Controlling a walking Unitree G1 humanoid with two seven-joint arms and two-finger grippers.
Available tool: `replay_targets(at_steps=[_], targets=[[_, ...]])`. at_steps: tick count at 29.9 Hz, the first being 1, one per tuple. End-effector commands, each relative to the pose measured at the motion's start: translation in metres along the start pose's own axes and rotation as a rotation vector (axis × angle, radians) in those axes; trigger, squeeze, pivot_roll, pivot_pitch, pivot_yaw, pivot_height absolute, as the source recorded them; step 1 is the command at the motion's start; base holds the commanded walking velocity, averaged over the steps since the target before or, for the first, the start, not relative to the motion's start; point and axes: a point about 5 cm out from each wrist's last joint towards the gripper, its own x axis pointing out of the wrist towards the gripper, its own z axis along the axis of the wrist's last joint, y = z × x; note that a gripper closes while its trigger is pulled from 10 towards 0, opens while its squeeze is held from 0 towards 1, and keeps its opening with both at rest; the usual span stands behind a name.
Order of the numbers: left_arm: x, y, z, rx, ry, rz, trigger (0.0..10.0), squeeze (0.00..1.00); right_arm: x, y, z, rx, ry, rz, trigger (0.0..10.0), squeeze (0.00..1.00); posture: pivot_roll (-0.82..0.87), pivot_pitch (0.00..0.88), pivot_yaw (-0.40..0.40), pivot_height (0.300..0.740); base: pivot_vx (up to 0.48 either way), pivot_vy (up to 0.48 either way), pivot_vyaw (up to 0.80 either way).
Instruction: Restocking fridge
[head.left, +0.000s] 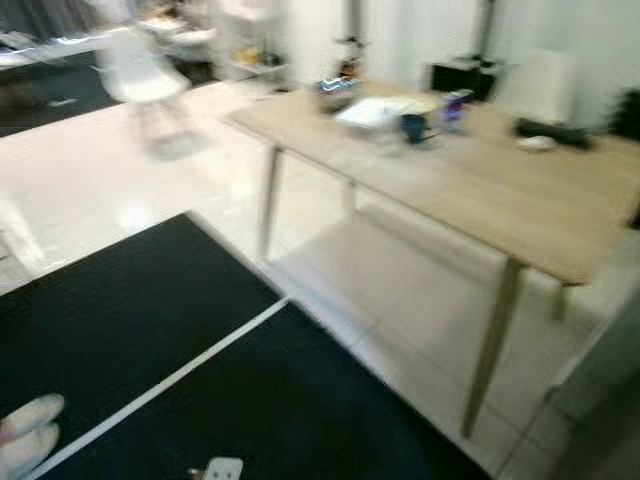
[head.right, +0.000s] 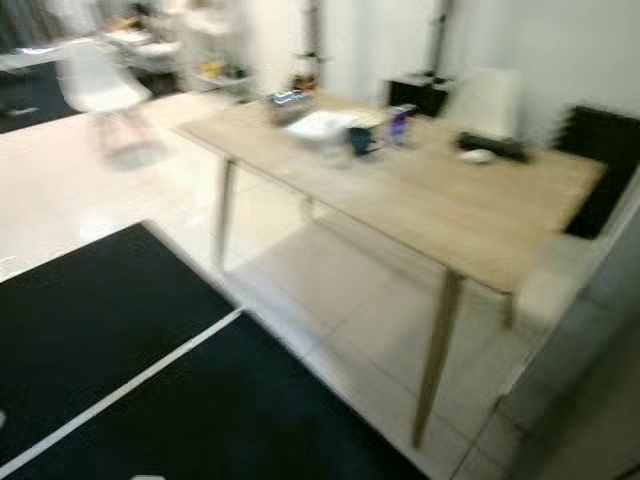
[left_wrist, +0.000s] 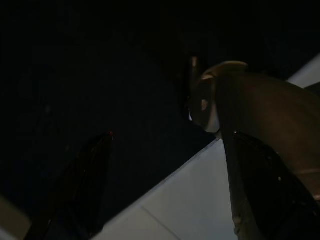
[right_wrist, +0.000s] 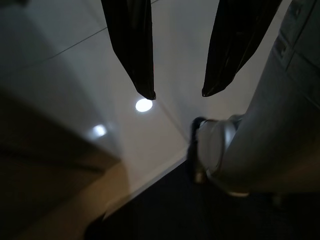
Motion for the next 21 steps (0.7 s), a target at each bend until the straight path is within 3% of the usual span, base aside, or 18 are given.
replay_targets(at_steps=[1, 21], targets=[[0.0, -0.0045, -0.0107, 0.013, 0.046, -0.017, 10.0, 0.0, 0.001, 0.0064, 0.0031, -0.009, -0.007, 0.014, 10.0, 0.0, -0.09, 0.0, -0.012, 0.74, 0.0, 0.0, 0.77], [-0.0001, -0.0037, -0.011, 0.013, 0.047, -0.008, 10.0, 0.0, 0.0001, 0.0016, -0.0008, -0.021, -0.002, 0.002, 10.0, 0.0, -0.09, 0.0, -0.015, 0.74, 0.0, 0.0, 0.78]])
